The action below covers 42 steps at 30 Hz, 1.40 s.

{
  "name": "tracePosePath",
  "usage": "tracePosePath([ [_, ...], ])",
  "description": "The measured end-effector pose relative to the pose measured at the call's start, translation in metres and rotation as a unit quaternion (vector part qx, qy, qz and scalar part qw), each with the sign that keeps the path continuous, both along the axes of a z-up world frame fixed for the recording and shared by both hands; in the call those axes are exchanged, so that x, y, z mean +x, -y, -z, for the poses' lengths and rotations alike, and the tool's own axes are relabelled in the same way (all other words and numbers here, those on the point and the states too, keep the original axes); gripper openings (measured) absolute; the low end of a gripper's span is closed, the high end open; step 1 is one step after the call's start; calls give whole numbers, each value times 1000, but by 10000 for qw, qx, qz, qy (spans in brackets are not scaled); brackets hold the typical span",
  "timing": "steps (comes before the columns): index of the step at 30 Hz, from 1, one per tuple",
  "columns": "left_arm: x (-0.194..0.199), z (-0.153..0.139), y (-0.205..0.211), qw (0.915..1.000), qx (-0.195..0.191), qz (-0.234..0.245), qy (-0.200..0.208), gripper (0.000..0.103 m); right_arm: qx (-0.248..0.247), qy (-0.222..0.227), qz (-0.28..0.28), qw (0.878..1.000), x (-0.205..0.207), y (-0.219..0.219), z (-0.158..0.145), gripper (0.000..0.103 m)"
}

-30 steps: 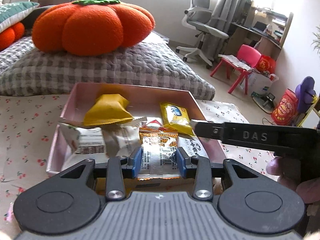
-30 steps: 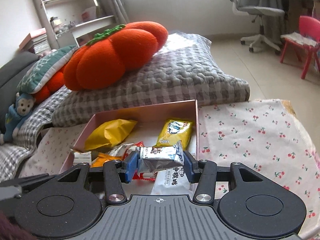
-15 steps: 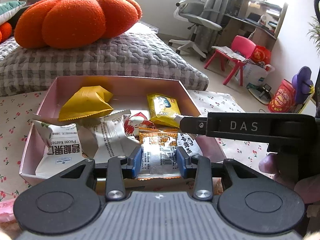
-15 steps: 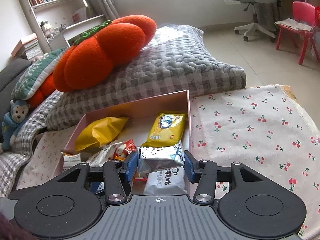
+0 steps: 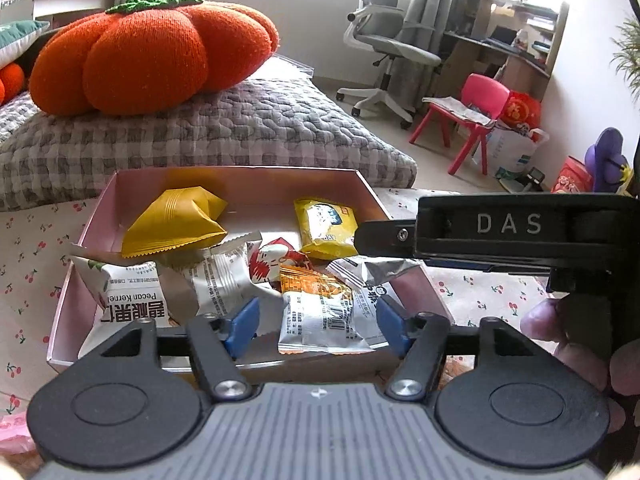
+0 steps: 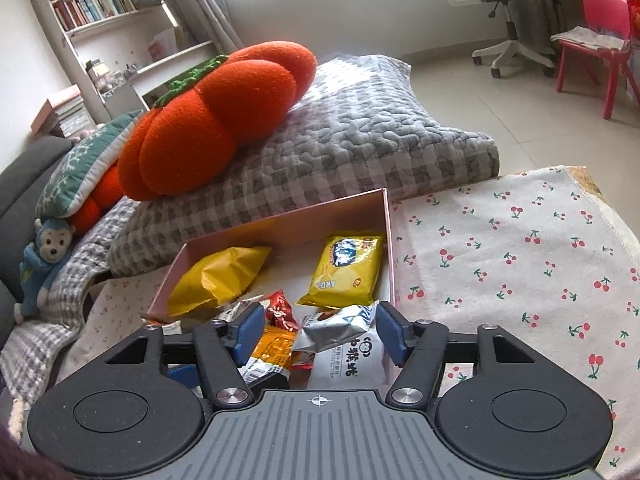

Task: Organize snacks
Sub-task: 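Withdraw both grippers from the box back over the snack pile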

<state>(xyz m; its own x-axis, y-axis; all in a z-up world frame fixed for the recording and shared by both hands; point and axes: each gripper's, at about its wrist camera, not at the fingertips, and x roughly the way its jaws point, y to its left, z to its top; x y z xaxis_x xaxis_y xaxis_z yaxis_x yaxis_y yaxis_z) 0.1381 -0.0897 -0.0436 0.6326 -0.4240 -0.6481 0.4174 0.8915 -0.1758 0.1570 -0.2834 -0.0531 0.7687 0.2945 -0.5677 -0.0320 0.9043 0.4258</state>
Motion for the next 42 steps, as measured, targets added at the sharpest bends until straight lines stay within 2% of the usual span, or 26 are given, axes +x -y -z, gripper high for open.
tracePosePath([
  [3, -1, -2, 0, 10000, 21, 0, 18, 71, 1, 25, -24, 10000, -2, -1, -5, 68],
  [7, -3, -4, -2, 10000, 45, 19, 9, 76, -5, 68, -64, 10000, -7, -1, -11, 74],
  [22, -22, -17, -17, 9998, 180, 84, 27, 92, -312, 141, -260, 9991, -39, -2, -30, 83],
  [42, -77, -15, -46, 9990, 327, 288, -82, 101, -882, 268, -592, 9940, -96, -1, -34, 89],
])
